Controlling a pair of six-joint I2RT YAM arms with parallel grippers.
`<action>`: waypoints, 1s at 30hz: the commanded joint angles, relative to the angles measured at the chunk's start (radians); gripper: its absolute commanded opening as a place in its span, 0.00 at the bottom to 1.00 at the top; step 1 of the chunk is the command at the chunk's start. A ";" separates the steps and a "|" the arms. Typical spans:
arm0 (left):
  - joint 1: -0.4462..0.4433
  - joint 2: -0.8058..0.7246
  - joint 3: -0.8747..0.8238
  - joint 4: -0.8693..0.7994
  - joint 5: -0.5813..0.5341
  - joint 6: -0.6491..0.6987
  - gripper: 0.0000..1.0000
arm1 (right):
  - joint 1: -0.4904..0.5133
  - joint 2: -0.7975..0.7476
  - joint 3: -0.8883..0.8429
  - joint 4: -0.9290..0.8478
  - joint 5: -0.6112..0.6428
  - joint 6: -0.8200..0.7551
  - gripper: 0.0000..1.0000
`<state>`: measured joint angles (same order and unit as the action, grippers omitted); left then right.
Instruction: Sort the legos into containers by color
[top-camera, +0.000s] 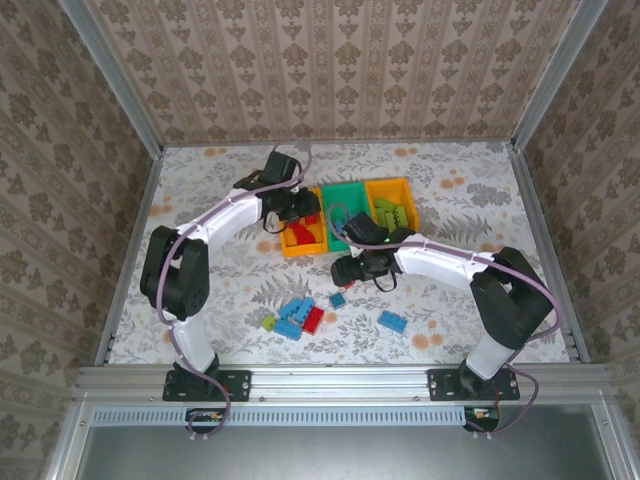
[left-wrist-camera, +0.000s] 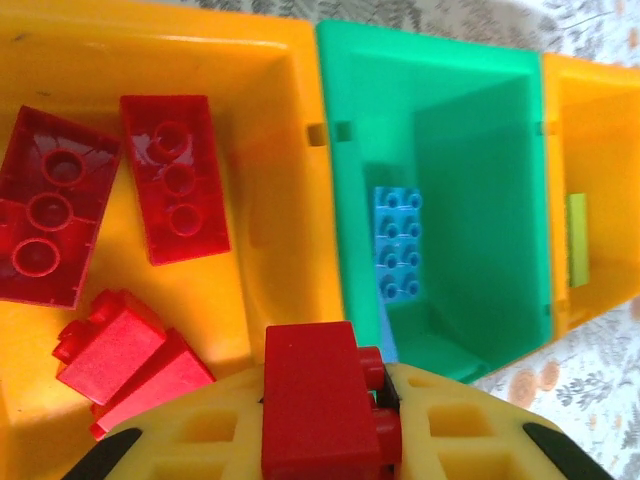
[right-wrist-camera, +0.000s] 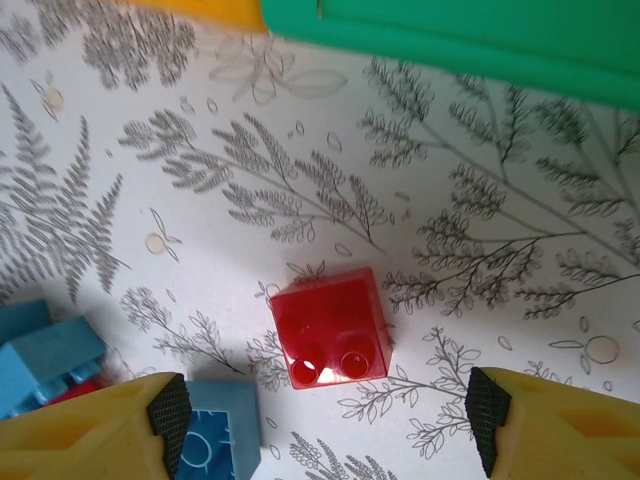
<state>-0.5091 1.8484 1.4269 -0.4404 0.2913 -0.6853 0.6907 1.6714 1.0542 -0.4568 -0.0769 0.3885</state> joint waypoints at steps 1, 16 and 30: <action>0.009 0.017 0.048 -0.064 -0.023 0.047 0.26 | 0.009 0.050 0.044 -0.060 0.048 -0.041 0.75; 0.003 -0.038 0.028 -0.072 -0.107 0.044 0.59 | 0.042 0.161 0.110 -0.106 0.097 -0.046 0.65; 0.037 -0.205 -0.115 0.048 -0.141 0.000 0.86 | 0.063 0.224 0.169 -0.150 0.127 -0.095 0.41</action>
<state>-0.4889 1.6867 1.3521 -0.4358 0.1669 -0.6731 0.7406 1.8709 1.1851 -0.5720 0.0227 0.3122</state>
